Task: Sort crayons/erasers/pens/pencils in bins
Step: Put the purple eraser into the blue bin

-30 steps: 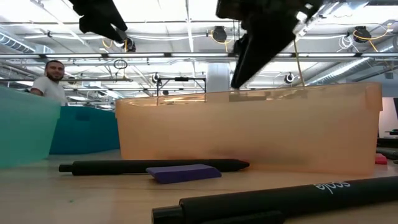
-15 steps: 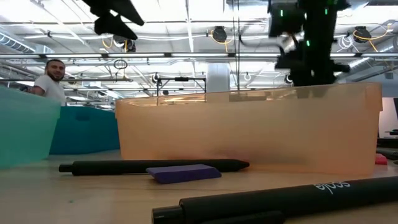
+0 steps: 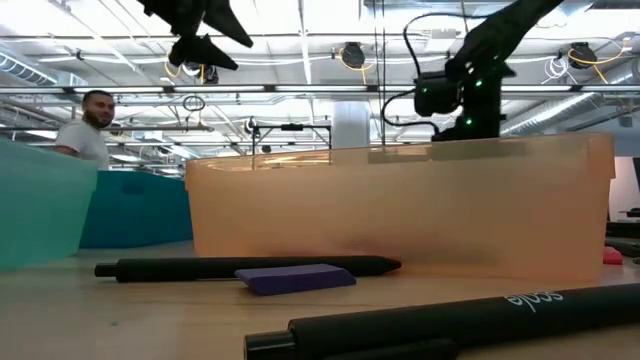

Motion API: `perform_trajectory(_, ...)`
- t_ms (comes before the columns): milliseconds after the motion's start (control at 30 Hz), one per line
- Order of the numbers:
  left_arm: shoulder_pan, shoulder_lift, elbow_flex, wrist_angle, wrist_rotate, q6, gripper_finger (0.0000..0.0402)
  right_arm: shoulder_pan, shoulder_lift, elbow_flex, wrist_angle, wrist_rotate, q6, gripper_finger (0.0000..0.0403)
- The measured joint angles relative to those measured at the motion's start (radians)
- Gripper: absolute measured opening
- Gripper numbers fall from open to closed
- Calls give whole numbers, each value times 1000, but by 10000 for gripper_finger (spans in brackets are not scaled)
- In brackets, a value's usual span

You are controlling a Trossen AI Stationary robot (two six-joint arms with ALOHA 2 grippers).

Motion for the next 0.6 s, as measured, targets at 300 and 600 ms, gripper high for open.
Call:
perform_trajectory(300, 41, -1, 0, 3, 39, 4, 285, -158, 164, 86, 2, -81, -314, 187)
perform_trajectory(600, 42, -1, 0, 3, 7, -11, 285, -193, 283, 71, 53, -92, -453, 180)
